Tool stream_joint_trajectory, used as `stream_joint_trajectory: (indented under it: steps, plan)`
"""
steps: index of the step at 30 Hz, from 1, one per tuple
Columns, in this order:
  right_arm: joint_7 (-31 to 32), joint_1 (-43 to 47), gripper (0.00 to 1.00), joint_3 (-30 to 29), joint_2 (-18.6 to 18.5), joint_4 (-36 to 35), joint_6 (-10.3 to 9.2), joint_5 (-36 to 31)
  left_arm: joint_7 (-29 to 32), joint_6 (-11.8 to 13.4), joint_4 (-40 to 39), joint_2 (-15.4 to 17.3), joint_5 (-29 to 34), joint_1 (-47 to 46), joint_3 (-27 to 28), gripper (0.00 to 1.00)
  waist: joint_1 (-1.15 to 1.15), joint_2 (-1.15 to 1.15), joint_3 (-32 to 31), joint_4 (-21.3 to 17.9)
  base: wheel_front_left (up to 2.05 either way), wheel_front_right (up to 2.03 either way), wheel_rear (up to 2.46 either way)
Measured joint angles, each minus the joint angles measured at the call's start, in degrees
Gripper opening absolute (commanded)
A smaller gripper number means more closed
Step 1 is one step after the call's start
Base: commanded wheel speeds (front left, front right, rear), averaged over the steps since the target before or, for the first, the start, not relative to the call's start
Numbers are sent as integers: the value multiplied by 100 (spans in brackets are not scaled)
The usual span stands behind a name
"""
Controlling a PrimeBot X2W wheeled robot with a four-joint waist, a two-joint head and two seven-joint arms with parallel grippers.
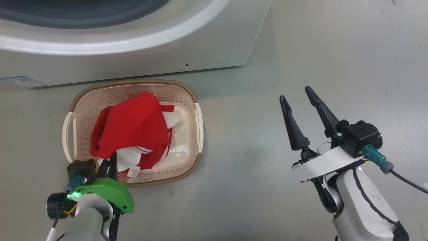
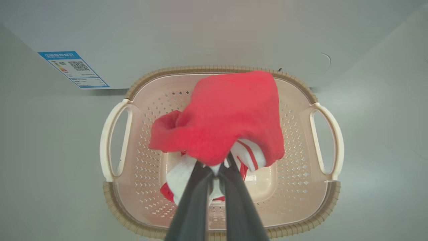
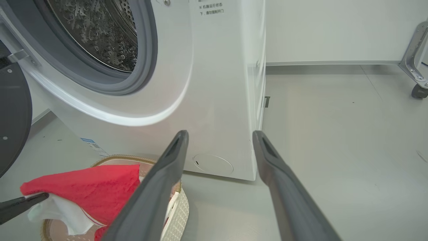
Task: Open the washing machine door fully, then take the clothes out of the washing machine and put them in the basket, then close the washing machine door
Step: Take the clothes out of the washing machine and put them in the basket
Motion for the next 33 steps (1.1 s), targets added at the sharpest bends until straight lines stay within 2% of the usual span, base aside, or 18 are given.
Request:
stream_joint_trajectory:
  steps: [7,12,20,33]
  plan:
    - [0,1,100,74,30,9,0,24,1,113,401,1,-181,86,-333,0,0,0,-64,-169,0,0,0]
    - [0,1,100,176,43,33,0,37,20,164,602,4,-523,76,-409,0,0,0,-85,-315,0,0,0]
    - [0,1,100,132,68,45,0,83,200,261,873,9,-694,-121,-631,0,0,0,-84,-527,0,0,0]
    - [0,0,100,122,83,37,0,82,648,311,1252,7,-1283,-608,-1159,0,0,0,-31,-573,0,0,0]
